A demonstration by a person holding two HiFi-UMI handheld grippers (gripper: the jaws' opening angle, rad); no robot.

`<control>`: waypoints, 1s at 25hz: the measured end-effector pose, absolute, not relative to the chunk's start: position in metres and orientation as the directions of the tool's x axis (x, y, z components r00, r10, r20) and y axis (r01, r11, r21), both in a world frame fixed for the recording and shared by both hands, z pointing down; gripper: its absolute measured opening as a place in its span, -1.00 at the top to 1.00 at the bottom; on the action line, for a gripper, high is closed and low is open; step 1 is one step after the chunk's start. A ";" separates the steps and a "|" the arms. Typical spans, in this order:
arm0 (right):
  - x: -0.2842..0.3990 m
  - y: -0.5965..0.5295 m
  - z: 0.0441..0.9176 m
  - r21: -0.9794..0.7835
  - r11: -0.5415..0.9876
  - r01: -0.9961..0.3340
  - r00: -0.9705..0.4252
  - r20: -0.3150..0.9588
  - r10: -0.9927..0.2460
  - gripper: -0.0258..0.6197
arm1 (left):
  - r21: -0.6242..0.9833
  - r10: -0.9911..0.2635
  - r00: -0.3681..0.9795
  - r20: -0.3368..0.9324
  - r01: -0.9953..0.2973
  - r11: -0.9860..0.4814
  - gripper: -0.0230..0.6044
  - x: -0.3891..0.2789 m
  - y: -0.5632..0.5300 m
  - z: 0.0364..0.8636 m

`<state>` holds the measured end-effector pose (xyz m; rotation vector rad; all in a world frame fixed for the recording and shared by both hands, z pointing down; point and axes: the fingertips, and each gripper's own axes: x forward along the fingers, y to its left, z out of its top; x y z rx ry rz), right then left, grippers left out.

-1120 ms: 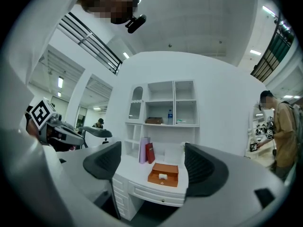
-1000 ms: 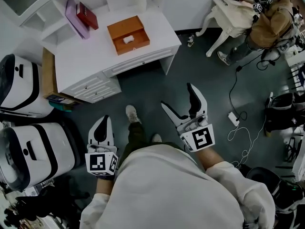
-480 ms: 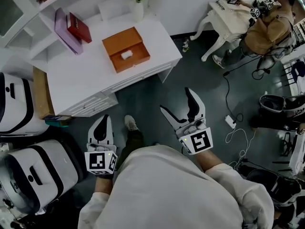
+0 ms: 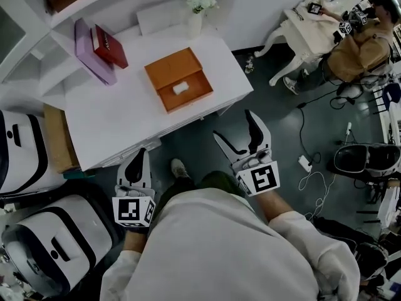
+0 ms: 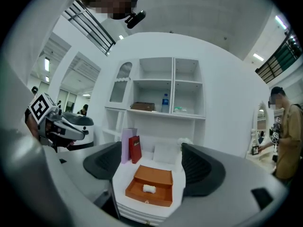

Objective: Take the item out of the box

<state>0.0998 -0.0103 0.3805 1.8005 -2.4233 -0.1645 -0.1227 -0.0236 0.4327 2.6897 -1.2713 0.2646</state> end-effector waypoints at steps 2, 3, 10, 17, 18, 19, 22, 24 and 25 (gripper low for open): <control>0.092 -0.025 0.387 0.155 0.290 -0.944 -0.284 0.057 -0.957 -0.32 | 0.060 -0.747 0.627 0.221 -0.773 -0.631 0.90 -0.128 -0.039 0.434; 0.089 -0.030 0.391 0.154 0.295 -0.943 -0.287 0.072 -0.955 -0.32 | 0.064 -0.748 0.626 0.221 -0.775 -0.629 0.90 -0.130 -0.043 0.435; 0.076 -0.074 0.405 0.161 0.334 -0.929 -0.321 0.098 -0.942 -0.32 | 0.085 -0.765 0.598 0.240 -0.798 -0.597 0.90 -0.141 -0.067 0.440; 0.068 -0.121 0.441 0.153 0.409 -0.899 -0.384 0.170 -0.908 -0.31 | 0.079 -0.818 0.519 0.248 -0.852 -0.517 0.90 -0.152 -0.090 0.437; 0.068 -0.128 0.445 0.155 0.420 -0.894 -0.392 0.179 -0.902 -0.31 | 0.078 -0.823 0.511 0.247 -0.857 -0.509 0.90 -0.152 -0.092 0.435; 0.067 -0.135 0.450 0.156 0.430 -0.889 -0.401 0.189 -0.897 -0.31 | 0.077 -0.828 0.503 0.249 -0.862 -0.500 0.90 -0.152 -0.095 0.435; 0.065 -0.154 0.465 0.151 0.459 -0.875 -0.423 0.219 -0.879 -0.31 | 0.075 -0.842 0.473 0.259 -0.879 -0.471 0.90 -0.154 -0.104 0.434; 0.064 -0.166 0.474 0.150 0.477 -0.866 -0.436 0.238 -0.868 -0.31 | 0.073 -0.852 0.455 0.259 -0.889 -0.453 0.90 -0.155 -0.110 0.433; 0.064 -0.171 0.481 0.148 0.485 -0.862 -0.441 0.253 -0.861 -0.31 | 0.073 -0.856 0.446 0.261 -0.893 -0.444 0.90 -0.154 -0.112 0.433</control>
